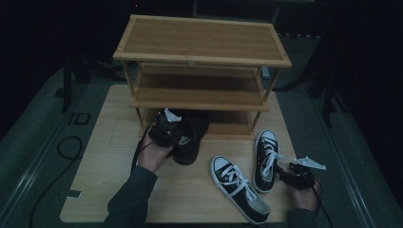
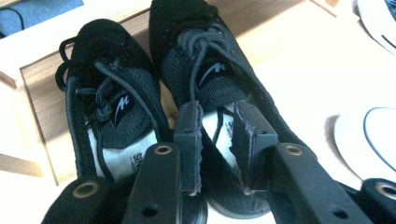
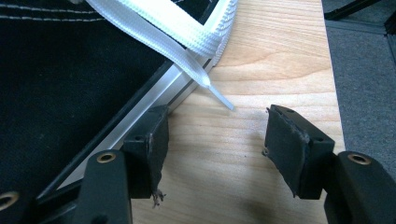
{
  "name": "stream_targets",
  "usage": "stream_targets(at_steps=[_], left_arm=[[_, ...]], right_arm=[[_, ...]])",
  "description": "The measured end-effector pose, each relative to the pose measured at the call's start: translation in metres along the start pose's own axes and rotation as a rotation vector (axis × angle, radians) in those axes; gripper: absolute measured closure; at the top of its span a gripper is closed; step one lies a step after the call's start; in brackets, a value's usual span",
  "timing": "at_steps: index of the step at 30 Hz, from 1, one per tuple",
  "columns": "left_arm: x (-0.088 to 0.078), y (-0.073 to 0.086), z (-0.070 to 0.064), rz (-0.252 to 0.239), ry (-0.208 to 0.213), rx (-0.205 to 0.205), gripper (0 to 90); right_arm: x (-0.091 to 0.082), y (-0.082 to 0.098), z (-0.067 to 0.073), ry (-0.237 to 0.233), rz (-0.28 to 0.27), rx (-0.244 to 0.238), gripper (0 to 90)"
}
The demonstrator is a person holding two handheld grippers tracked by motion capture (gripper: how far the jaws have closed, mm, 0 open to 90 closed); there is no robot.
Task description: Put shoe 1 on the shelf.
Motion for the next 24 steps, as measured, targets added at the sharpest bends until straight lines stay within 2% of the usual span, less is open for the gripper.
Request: stream_targets(at_steps=[4,8,10,12,16,21,24], left_arm=[[-0.008,0.005,-0.005,-0.015,0.029,0.039,79.2],[-0.013,0.010,-0.011,-0.021,0.037,0.074,86.6],[-0.017,0.012,-0.011,-0.038,0.048,0.064,89.3],[-0.021,0.014,-0.012,-0.054,0.081,0.046,89.7],[-0.024,0.018,-0.016,-0.041,0.082,0.065,89.9],[-0.024,0.025,-0.021,-0.046,0.092,0.066,89.8],[-0.023,0.031,-0.025,-0.048,0.101,0.080,89.8]], right_arm=[[0.000,0.000,0.000,0.000,0.000,0.000,39.2],[0.000,0.000,0.000,0.000,0.000,-0.002,39.2],[0.000,0.000,0.000,0.001,-0.001,-0.003,39.1],[0.000,0.000,0.000,0.002,-0.001,-0.001,39.1],[0.000,0.000,0.000,0.002,0.000,0.001,39.1],[0.000,0.000,0.000,0.003,-0.001,0.003,39.1],[0.000,0.000,0.000,0.003,-0.001,0.002,39.1]])
Point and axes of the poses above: each handheld gripper's, and its own axes: x roughly forward along the jaws, y roughly out of its underside, z roughly to its left, the point moved 1 cm from there along x, roughly forward along the jaws, and after that the axes turned 14 degrees about x, right-handed, at the moved point
